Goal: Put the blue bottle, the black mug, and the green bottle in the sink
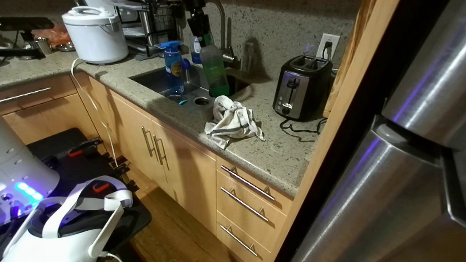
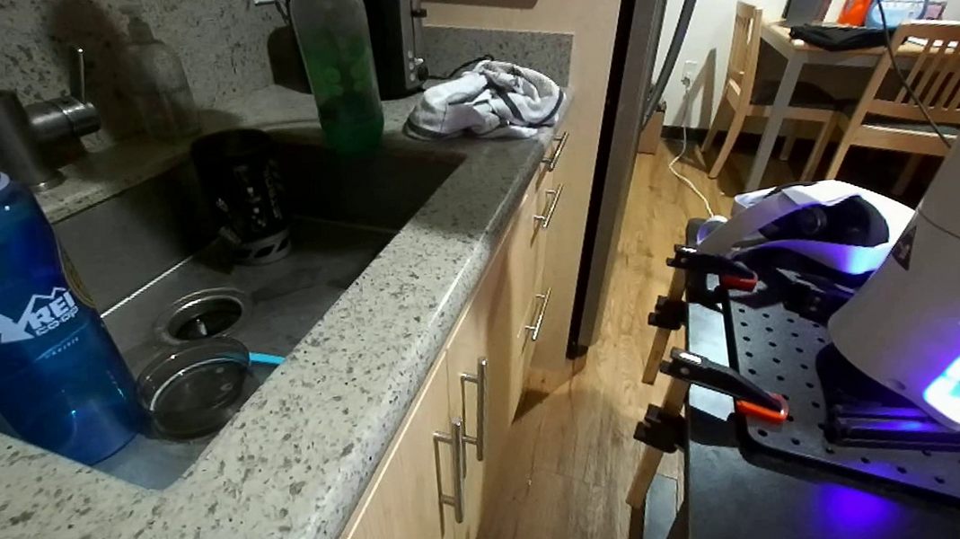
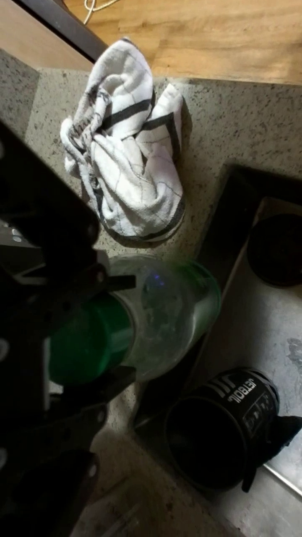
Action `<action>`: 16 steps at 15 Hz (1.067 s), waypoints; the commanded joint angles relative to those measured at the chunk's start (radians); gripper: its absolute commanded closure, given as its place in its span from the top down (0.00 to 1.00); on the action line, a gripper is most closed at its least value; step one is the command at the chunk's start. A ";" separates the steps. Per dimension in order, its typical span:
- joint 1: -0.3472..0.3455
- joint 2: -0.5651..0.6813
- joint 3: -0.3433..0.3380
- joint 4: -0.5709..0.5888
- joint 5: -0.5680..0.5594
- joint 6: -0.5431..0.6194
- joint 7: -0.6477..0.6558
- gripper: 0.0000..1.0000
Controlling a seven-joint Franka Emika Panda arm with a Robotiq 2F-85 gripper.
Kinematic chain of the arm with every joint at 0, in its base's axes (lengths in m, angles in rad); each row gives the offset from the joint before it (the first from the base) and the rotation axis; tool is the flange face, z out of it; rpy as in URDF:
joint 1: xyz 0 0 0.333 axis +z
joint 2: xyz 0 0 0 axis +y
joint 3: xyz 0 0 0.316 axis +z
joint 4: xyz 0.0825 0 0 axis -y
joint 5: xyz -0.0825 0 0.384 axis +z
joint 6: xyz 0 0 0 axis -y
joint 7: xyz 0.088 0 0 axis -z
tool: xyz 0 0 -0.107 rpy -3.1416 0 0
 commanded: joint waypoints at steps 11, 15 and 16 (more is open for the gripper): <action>0.003 0.123 0.013 0.090 0.054 -0.032 -0.136 0.23; -0.024 0.189 0.014 0.173 0.162 -0.080 -0.245 0.23; -0.030 0.205 0.011 0.193 0.184 -0.094 -0.265 0.23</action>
